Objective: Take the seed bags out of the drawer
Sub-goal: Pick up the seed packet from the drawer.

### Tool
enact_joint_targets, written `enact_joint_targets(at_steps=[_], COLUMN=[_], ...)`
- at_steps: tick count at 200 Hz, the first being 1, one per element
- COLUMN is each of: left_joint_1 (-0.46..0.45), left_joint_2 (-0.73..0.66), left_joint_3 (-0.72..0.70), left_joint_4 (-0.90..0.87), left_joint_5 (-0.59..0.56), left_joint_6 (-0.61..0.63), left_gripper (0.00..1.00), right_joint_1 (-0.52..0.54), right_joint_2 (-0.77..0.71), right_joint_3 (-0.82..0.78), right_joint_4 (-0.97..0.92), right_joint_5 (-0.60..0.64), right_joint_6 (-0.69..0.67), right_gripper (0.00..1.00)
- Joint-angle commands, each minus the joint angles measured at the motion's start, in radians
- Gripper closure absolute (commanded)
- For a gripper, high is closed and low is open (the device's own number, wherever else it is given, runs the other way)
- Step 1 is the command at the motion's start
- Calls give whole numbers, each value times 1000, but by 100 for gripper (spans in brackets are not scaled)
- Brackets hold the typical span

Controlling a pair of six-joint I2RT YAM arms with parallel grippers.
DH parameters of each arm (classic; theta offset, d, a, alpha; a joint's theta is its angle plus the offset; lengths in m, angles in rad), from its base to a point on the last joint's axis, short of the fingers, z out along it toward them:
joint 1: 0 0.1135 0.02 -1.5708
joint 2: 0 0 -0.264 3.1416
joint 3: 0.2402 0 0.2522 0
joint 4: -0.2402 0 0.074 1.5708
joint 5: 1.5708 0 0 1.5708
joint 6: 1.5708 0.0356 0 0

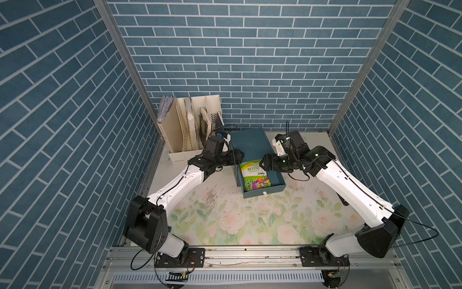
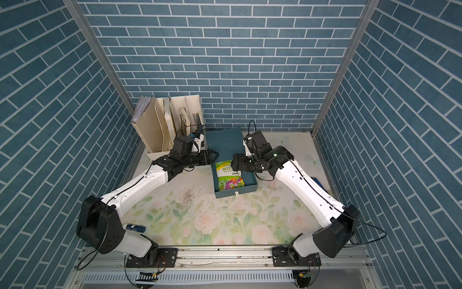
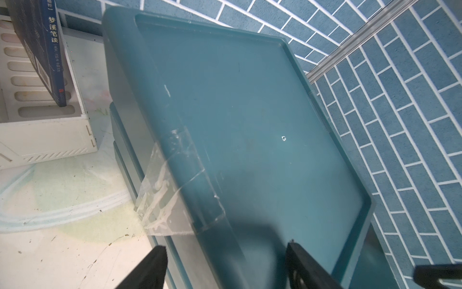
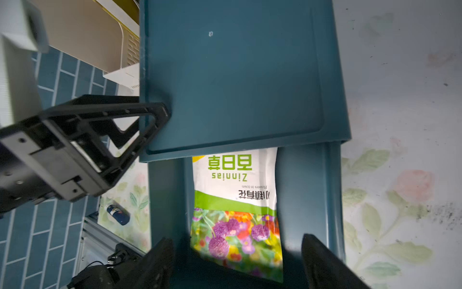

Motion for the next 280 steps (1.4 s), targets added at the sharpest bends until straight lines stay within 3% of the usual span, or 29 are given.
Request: enact_joint_targets(at_steps=[1, 219, 280], left_joint_1=[4, 13, 19], left_joint_2=[29, 44, 50], left_joint_3=[9, 34, 36], left_joint_4=[-85, -123, -125], left_joint_5=[-5, -5, 1], left_joint_6=[26, 57, 62], left_gripper=[21, 22, 22], right_joint_1=[-1, 28, 45], right_joint_2=[33, 240, 268], right_joint_3=[36, 63, 59], right_joint_4=[-83, -42, 10], right_joint_5=[9, 17, -22], right_joint_6=[-99, -138, -117], right_gripper=[18, 21, 28])
